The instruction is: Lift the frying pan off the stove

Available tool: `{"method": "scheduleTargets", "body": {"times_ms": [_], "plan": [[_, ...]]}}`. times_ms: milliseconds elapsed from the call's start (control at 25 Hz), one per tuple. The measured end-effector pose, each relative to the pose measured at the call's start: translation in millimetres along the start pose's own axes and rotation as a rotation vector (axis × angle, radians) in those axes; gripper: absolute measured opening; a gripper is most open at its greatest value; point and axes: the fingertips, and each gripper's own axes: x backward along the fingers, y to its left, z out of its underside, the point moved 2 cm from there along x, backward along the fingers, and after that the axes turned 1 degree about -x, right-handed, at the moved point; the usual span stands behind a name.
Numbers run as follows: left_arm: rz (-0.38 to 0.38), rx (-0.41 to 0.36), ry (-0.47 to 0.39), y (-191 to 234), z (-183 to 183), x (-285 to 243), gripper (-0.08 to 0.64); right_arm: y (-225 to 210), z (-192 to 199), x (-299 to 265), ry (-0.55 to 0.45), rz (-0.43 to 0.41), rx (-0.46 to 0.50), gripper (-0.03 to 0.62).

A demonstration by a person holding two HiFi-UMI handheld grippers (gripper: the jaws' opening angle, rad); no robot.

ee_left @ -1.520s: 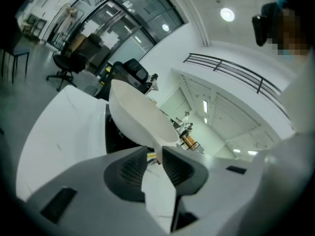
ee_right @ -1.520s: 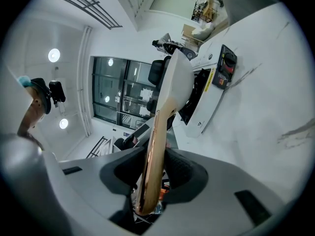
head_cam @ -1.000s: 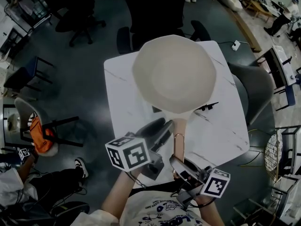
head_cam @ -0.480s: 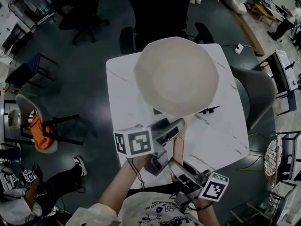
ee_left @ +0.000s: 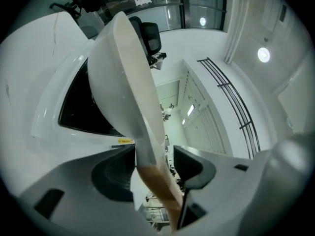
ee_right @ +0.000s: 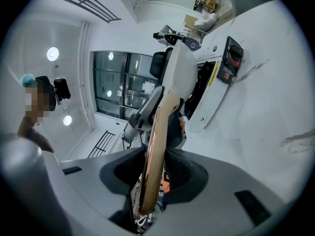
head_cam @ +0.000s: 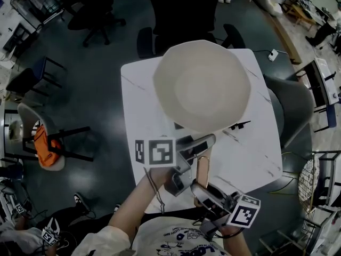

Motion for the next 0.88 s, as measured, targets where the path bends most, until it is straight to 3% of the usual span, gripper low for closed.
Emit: {"method": "scheduleTargets", "body": {"times_ms": [480,880], "plan": [[-0.022,0.001,0.000,8.2,-7.4,-8.8,0.216,1.9,0.1,-1.1,0.007,-0.003,-0.003,0.133],[0.056,0.082,-0.043,6.1,-5.4,-10.3,0.178,2.5,-0.3,0.2,-0.006,0.004,0.033,0.135]]}}
